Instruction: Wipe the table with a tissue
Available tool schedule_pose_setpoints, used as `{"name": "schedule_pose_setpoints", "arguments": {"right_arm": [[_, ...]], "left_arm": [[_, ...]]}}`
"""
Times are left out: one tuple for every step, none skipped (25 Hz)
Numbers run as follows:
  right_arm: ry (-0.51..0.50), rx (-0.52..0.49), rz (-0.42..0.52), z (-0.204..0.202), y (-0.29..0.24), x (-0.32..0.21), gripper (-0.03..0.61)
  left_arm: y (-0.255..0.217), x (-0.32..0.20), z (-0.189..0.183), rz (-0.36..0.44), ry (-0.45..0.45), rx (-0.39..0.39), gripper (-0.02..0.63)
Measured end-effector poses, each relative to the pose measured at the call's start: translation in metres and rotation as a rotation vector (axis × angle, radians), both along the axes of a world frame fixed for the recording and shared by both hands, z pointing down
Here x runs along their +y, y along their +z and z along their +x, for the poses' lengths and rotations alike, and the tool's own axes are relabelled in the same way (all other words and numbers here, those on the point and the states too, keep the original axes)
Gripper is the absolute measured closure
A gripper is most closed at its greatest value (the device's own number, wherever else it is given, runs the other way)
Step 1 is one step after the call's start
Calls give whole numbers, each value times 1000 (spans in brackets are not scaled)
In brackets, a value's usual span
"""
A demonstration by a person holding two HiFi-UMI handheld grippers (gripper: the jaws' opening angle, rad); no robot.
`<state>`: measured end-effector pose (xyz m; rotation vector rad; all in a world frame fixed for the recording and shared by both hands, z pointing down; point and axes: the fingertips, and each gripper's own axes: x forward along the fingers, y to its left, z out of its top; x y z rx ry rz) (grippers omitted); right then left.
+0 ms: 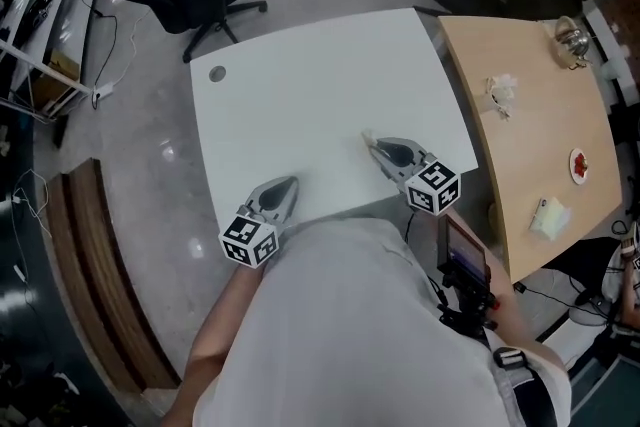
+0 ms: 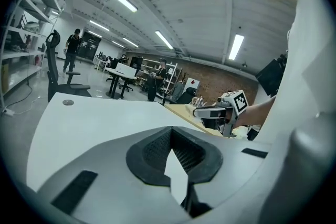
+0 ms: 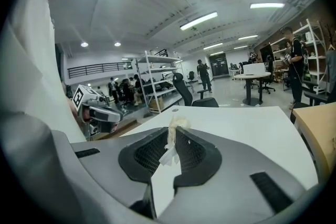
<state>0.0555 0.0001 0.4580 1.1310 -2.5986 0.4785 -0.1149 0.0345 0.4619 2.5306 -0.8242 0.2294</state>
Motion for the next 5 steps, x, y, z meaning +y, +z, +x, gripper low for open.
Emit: {"name": "schedule_pose_setpoints", "arguments": {"right_arm": [[5,-2,1,-1,0,3,529],[10,-5,2,-2,0,5,529],[15,-8,3,-4,0,8,529],[20,-11,3,-5,-1,10,529],[25,-13,4,-7,-1,12,529]], "left_arm": [[0,3,-2,-1,4,-3,607],[1,6,-4,-3,8,-6,607],[2,8,-5,-5,12,-8,607],[3,11,-7,-6,16,-10,607],[3,14,-9,-8,19,-12,607]]}}
